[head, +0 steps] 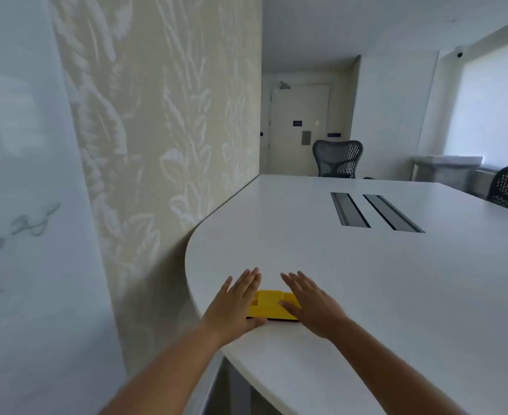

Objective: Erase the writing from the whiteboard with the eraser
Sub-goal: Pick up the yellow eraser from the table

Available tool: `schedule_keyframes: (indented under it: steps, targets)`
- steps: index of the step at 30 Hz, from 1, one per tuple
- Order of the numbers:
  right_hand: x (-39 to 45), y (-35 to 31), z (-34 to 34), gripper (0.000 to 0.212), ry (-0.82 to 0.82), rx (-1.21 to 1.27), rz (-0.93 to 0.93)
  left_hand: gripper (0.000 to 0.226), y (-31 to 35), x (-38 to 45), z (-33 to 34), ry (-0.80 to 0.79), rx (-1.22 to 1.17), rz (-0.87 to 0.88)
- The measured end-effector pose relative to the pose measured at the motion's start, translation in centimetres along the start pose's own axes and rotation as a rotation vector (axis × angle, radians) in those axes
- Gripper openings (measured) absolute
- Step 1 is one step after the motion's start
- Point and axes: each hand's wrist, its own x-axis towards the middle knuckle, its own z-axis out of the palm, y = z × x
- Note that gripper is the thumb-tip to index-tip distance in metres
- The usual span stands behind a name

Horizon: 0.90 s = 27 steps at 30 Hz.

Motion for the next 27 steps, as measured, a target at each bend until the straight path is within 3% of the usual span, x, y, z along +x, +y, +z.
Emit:
schedule_keyframes:
  steps: [3,5,10,15,22,27]
  targets:
    - [0.0,0.0,0.3,0.07,-0.055,-0.025,-0.041,0.101,0.4,0.8,0.8,-0.163,-0.052,-0.014]
    - [0.0,-0.2,0.7,0.08,-0.07,-0.073,-0.094,0.092,0.3,1.3,1.4,-0.215,-0.075,-0.022]
    - [0.5,-0.1,1.2,0.066,-0.05,-0.101,-0.137,0.066,-0.2,2.2,1.7,-0.109,-0.155,-0.029]
    - [1.4,-0.8,1.6,0.065,-0.046,-0.058,-0.09,0.065,-0.1,2.8,1.5,-0.07,-0.16,-0.006]
    - [3.1,-3.1,2.5,0.071,0.035,-0.142,-0.113,0.064,-1.4,2.0,0.3,0.028,0.109,0.035]
    - [4.3,-5.3,2.7,0.073,0.112,-0.089,-0.173,0.074,-3.1,0.5,-2.5,0.066,0.146,0.037]
